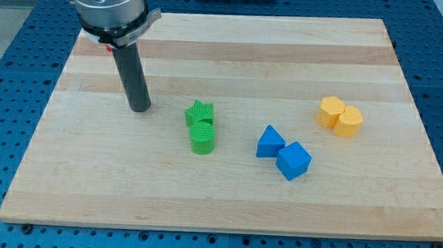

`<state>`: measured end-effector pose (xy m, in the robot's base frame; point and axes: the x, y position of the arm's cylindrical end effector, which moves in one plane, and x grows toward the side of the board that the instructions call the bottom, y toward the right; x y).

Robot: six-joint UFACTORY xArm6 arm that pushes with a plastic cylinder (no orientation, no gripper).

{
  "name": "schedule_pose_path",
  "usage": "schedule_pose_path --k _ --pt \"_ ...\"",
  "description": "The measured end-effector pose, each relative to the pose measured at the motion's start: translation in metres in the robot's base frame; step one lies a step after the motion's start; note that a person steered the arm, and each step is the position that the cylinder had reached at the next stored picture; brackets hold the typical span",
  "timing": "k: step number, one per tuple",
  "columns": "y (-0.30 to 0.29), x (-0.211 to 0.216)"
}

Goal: Push the green circle parallel to the left of the blue triangle

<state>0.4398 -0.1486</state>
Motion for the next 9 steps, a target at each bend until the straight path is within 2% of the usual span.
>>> schedule_pose_path --k 5,9 --pt "0.044 0.057" --pt "0.101 0.071"
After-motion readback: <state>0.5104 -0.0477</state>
